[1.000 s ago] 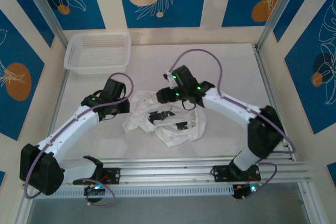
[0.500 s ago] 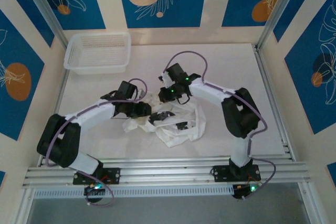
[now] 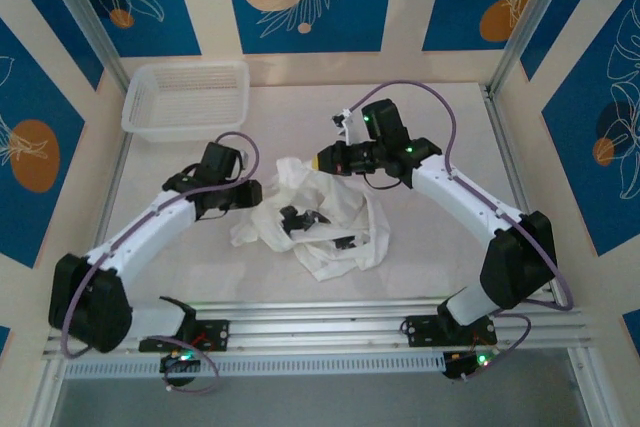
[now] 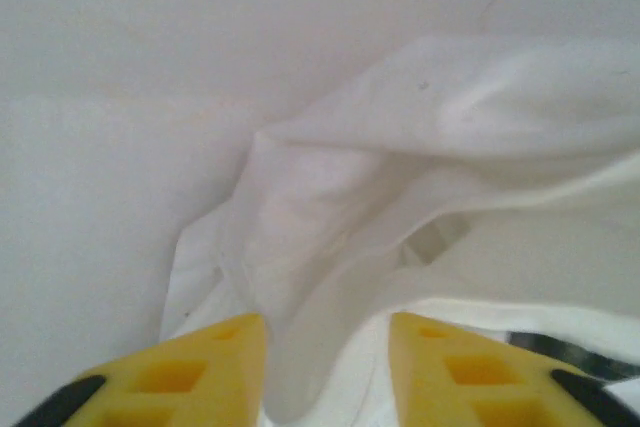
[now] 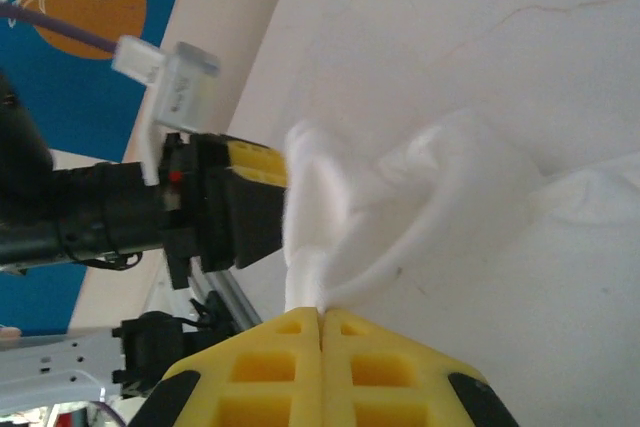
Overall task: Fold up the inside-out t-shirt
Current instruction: Turn the T-shirt inside out at the center of the table.
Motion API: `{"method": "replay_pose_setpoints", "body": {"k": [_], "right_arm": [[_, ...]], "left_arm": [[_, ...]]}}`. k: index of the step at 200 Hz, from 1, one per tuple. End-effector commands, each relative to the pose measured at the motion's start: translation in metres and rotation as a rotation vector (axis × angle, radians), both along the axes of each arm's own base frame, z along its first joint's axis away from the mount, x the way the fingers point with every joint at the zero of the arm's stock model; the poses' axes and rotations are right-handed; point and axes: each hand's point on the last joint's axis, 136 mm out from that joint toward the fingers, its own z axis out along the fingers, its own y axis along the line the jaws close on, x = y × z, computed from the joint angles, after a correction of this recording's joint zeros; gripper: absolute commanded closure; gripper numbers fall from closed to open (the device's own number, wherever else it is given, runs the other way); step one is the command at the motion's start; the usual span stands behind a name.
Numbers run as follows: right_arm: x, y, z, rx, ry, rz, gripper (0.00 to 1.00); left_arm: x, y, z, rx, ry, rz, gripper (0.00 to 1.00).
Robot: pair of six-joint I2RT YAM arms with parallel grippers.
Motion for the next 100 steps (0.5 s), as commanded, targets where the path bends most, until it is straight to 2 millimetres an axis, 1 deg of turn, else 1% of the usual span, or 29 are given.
{"method": "replay_pose_setpoints", "body": {"k": [1, 14, 21, 29, 40, 51, 69, 93, 100], "right_arm": [[-0.006, 0.004, 0.025, 0.098, 0.033, 0.008, 1.0], [-0.006, 0.006, 0.03, 0.114, 0.036, 0.009, 1.0], [-0.005, 0.007, 0.032, 0.121, 0.039, 0.009, 1.0], [-0.004, 0.008, 0.036, 0.126, 0.04, 0.006, 1.0], [-0.004, 0.009, 0.039, 0.127, 0.039, 0.005, 1.0], [-0.004, 0.009, 0.043, 0.124, 0.033, 0.002, 1.0], [-0.005, 0.011, 0.048, 0.126, 0.029, 0.002, 1.0], [-0.008, 0.015, 0.053, 0.119, 0.022, 0.004, 1.0], [-0.008, 0.015, 0.054, 0.115, 0.018, 0.005, 1.0]], "left_arm": [[-0.008, -0.022, 0.048, -0.132, -0.157, -0.133, 0.44], [-0.019, -0.049, 0.079, -0.253, -0.27, -0.243, 0.32], [-0.027, -0.062, 0.092, -0.277, -0.329, -0.295, 0.29], [-0.034, -0.072, 0.1, -0.265, -0.385, -0.331, 0.27], [-0.04, -0.082, 0.105, -0.226, -0.445, -0.357, 0.27], [-0.044, -0.092, 0.104, -0.203, -0.481, -0.375, 0.29], [-0.039, -0.1, 0.092, -0.153, -0.491, -0.341, 0.31], [-0.018, -0.103, 0.067, -0.082, -0.423, -0.226, 0.31], [-0.01, -0.102, 0.06, -0.062, -0.4, -0.185, 0.3]]}}
